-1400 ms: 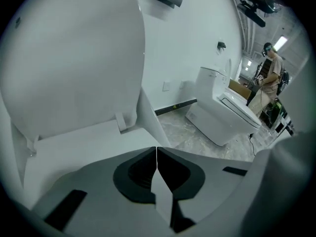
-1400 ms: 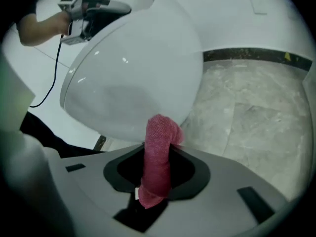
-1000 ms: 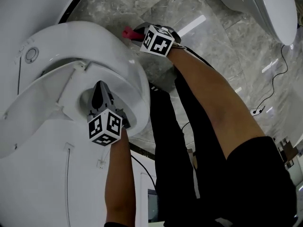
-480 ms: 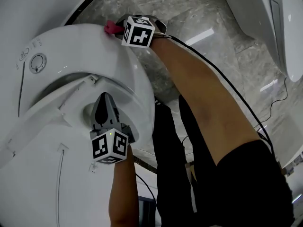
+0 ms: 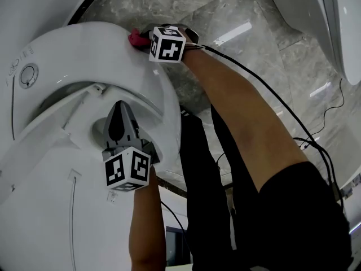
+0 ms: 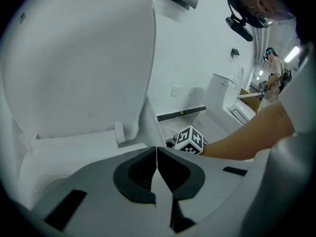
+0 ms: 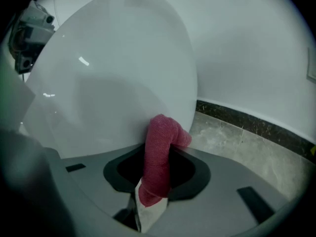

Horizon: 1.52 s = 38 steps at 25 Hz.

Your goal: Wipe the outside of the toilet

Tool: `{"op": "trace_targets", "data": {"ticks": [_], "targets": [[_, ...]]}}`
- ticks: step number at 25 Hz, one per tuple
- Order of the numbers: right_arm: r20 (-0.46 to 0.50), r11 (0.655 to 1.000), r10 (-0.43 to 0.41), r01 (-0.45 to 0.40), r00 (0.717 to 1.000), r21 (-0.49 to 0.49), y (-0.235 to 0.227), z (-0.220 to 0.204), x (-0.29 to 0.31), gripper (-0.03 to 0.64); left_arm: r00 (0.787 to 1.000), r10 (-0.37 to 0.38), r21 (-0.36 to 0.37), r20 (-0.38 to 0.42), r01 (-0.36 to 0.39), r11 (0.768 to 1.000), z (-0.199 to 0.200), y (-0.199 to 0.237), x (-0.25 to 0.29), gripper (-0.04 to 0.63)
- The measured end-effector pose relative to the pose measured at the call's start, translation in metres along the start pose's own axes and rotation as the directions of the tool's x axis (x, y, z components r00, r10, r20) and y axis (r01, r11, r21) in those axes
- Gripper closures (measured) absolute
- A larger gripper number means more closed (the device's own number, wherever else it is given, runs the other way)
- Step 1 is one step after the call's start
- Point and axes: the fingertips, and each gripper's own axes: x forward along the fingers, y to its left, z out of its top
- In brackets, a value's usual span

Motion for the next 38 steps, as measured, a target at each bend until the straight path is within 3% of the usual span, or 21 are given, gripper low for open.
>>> {"op": "trace_targets", "data": {"ticks": [9,22,26,32,34,36,38], "targets": [[-0.043,0.990,0.016,-0.010,0.999,0.141,0.084,-0.087,0.004,0.488,0.995,-0.099,0.073,0.016,0.098,0.993,0.000,-0.026,0.007,0.575],[-0.059,0.957,0.057,-0.038,0.997,0.288,0.185,-0.163,0.008,0.488,0.980,-0.197,0.125,0.019,0.193,0.973,-0.012,-0.049,0.006,0.575],[-0.091,0.948,0.110,-0.077,0.990,0.310,0.222,-0.184,0.009,0.488,0.978,-0.209,0.138,0.019,0.205,0.969,-0.014,-0.050,0.004,0.575],[-0.188,0.938,0.294,-0.245,0.937,0.244,0.315,-0.213,0.015,0.489,0.976,-0.215,0.136,0.027,0.209,0.968,-0.020,-0.047,-0.002,0.575],[-0.225,0.919,0.386,-0.351,0.895,0.181,0.350,-0.217,0.015,0.489,0.976,-0.215,0.128,0.025,0.210,0.969,-0.023,-0.045,-0.004,0.575],[-0.280,0.879,0.477,-0.463,0.833,0.116,0.376,-0.223,0.009,0.489,0.976,-0.215,0.126,0.026,0.210,0.970,-0.024,-0.044,-0.007,0.575],[-0.313,0.860,0.504,-0.500,0.805,0.099,0.377,-0.229,0.000,0.489,0.977,-0.212,0.126,0.026,0.207,0.970,-0.024,-0.042,-0.008,0.575]]}}
